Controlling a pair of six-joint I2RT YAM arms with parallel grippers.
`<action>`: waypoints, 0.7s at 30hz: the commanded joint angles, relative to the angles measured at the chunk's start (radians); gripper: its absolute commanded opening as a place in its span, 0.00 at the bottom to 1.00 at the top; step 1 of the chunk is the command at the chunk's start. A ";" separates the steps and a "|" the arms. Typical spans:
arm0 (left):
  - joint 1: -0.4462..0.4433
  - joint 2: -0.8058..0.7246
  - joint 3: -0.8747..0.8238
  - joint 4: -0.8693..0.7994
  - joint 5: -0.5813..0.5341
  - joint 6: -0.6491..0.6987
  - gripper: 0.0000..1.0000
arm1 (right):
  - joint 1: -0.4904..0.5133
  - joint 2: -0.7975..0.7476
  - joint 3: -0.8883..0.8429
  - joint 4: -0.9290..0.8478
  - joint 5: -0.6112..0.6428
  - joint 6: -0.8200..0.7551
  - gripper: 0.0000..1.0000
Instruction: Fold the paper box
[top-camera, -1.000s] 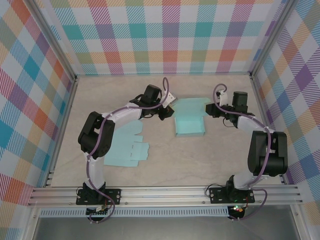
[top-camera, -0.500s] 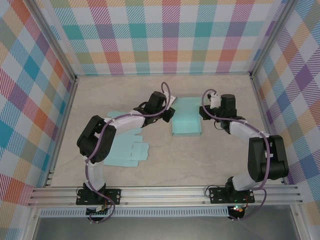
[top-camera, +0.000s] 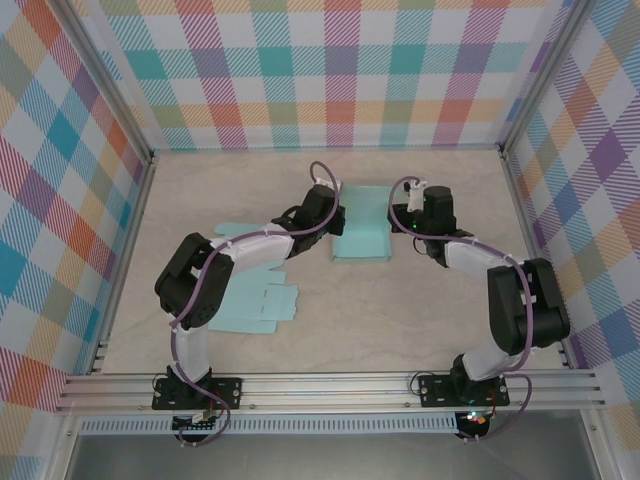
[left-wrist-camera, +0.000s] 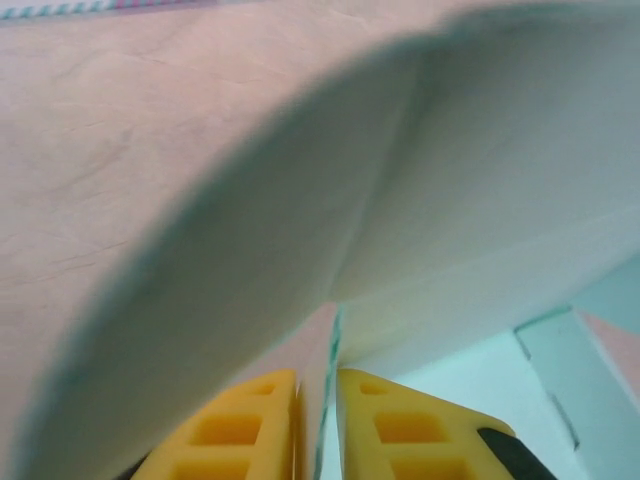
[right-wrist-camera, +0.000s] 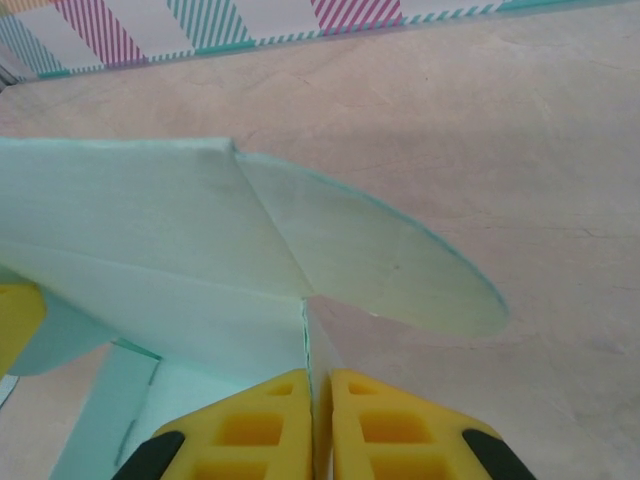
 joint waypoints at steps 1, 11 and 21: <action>-0.018 0.000 0.048 0.061 -0.057 -0.119 0.20 | 0.050 0.035 0.051 0.065 0.013 0.036 0.12; -0.027 0.003 0.033 0.053 -0.129 -0.220 0.32 | 0.105 0.042 0.055 0.077 0.079 0.027 0.08; -0.020 -0.028 0.006 0.019 -0.141 -0.193 0.43 | 0.128 0.025 0.069 0.044 0.178 -0.049 0.05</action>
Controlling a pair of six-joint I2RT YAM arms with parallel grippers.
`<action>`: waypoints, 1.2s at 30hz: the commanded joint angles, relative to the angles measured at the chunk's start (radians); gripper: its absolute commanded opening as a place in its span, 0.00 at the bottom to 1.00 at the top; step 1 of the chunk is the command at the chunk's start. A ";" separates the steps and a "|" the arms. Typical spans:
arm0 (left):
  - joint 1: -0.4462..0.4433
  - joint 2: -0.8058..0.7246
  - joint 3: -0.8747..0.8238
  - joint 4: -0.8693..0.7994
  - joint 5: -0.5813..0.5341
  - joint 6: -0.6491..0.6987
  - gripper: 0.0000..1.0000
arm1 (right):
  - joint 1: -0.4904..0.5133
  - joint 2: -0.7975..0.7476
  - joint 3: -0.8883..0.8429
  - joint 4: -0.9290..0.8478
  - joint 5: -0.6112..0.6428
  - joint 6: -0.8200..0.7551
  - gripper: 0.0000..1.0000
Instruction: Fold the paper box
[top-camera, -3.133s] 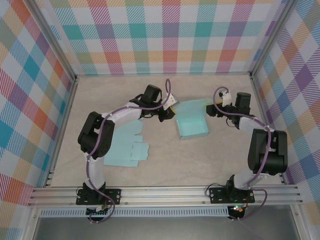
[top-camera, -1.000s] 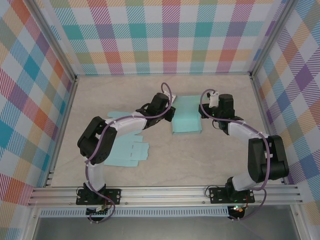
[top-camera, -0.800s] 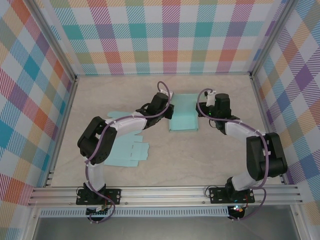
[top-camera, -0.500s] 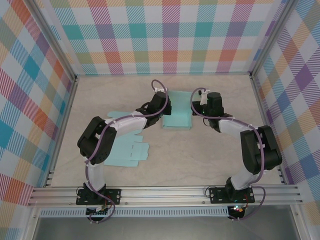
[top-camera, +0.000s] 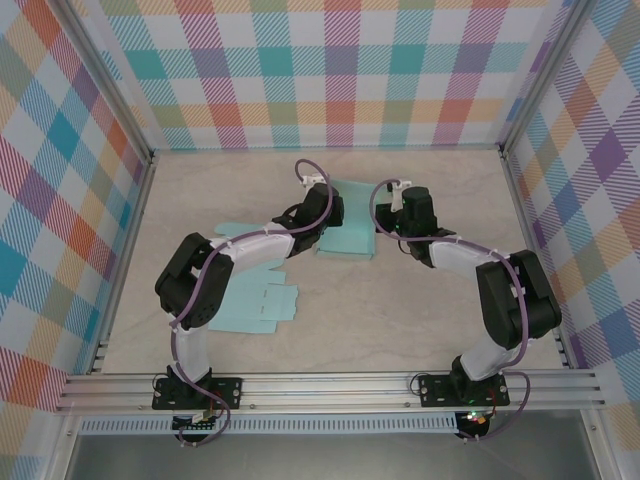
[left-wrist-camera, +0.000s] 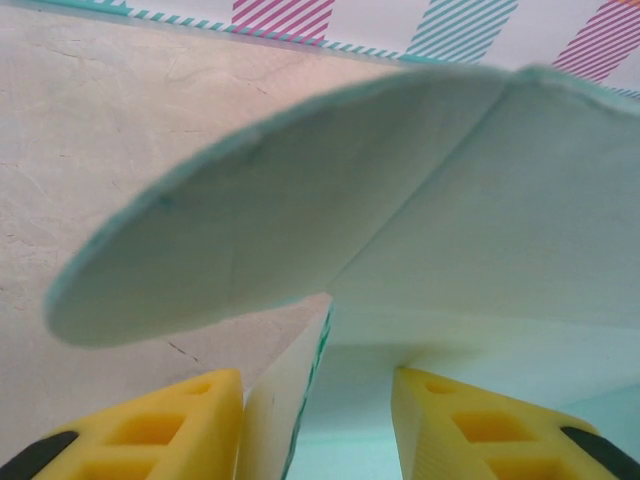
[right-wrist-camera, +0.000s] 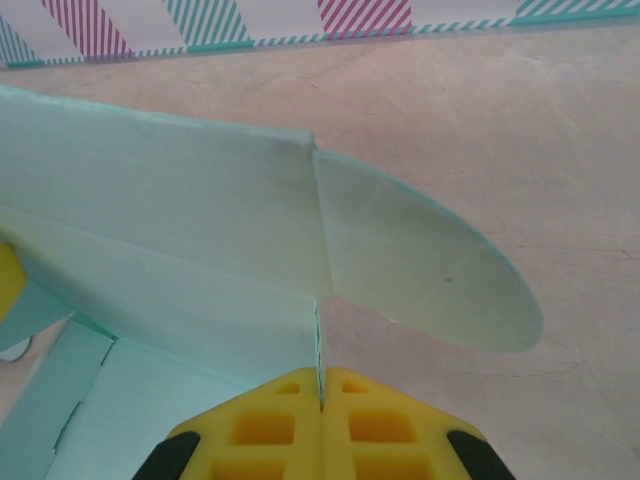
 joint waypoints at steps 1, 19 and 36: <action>-0.008 -0.038 -0.017 0.013 0.016 0.031 0.44 | 0.012 -0.020 0.036 0.014 0.016 -0.055 0.05; 0.128 -0.116 -0.136 0.085 0.261 0.154 0.47 | 0.013 -0.030 0.033 -0.031 0.018 -0.131 0.03; 0.375 0.089 0.104 0.110 0.824 0.410 0.49 | 0.012 -0.023 0.047 -0.048 -0.113 -0.237 0.00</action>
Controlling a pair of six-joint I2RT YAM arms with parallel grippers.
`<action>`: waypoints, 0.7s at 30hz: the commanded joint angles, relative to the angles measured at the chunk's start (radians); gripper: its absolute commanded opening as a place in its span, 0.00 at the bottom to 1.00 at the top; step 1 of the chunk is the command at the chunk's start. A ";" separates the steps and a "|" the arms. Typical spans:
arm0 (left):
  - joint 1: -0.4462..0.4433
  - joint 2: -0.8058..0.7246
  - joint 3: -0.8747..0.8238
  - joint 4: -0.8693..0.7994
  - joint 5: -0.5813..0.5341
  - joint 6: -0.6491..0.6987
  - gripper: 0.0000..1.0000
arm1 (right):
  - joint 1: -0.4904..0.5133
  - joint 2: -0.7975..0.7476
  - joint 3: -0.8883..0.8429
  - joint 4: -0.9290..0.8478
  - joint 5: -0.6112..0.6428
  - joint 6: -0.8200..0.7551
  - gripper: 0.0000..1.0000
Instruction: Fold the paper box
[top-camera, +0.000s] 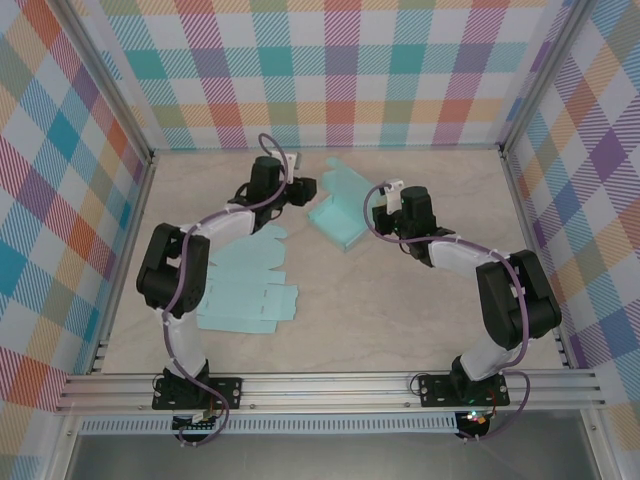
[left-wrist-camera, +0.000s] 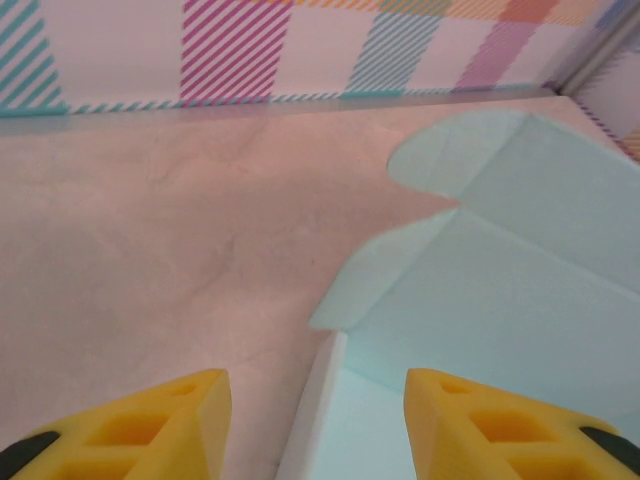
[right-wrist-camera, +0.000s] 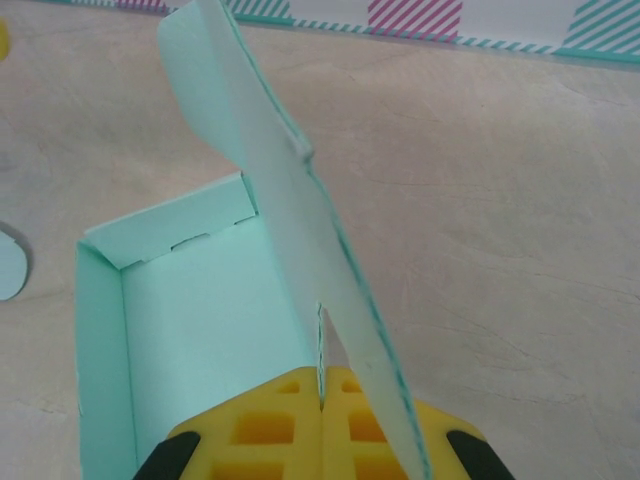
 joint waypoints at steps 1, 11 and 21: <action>0.040 0.085 0.109 -0.034 0.253 0.111 0.49 | 0.006 -0.020 0.040 -0.023 -0.060 -0.063 0.00; 0.049 0.225 0.345 -0.268 0.371 0.317 0.49 | 0.006 0.006 0.068 -0.026 -0.082 -0.062 0.00; 0.047 0.245 0.390 -0.351 0.363 0.355 0.37 | 0.005 0.030 0.085 -0.025 -0.080 -0.054 0.00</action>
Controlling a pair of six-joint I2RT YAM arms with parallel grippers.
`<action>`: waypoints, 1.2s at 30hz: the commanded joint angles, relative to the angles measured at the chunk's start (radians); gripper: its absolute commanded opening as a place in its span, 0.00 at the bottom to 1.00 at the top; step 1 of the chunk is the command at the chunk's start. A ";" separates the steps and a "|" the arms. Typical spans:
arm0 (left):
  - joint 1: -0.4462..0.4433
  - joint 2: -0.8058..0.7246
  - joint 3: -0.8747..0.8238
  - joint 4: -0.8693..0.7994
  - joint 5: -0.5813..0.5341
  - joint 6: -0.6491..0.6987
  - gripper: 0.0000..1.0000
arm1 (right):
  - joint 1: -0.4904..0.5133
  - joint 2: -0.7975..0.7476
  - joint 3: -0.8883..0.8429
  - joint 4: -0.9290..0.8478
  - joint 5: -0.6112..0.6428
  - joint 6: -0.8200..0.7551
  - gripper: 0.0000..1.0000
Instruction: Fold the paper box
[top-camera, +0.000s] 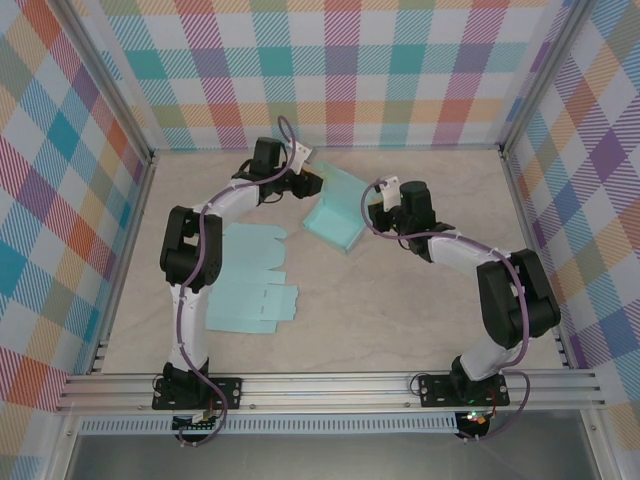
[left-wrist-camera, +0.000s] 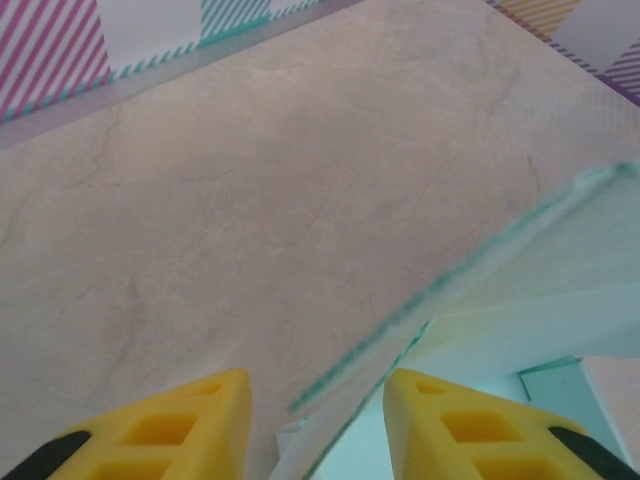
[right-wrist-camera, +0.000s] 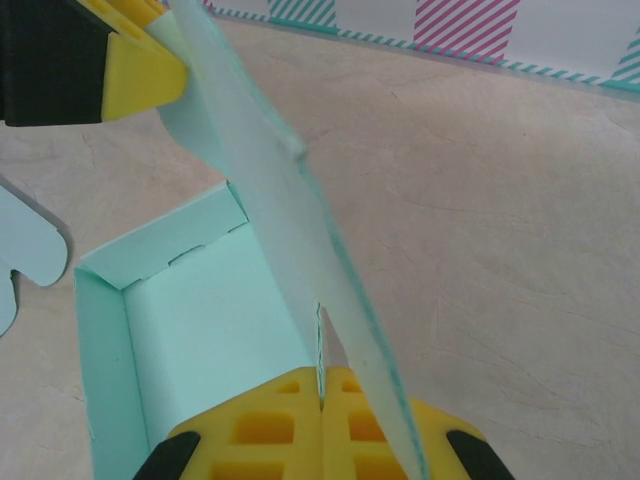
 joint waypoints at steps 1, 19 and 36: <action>-0.007 -0.003 0.018 -0.049 0.024 0.032 0.31 | 0.005 0.024 0.037 0.013 -0.014 0.002 0.00; -0.136 -0.191 -0.233 0.205 -0.384 -0.185 0.04 | 0.004 0.083 0.131 -0.037 0.134 0.052 0.00; -0.307 -0.224 -0.352 0.407 -0.861 -0.384 0.05 | -0.010 0.198 0.254 0.010 0.172 0.207 0.04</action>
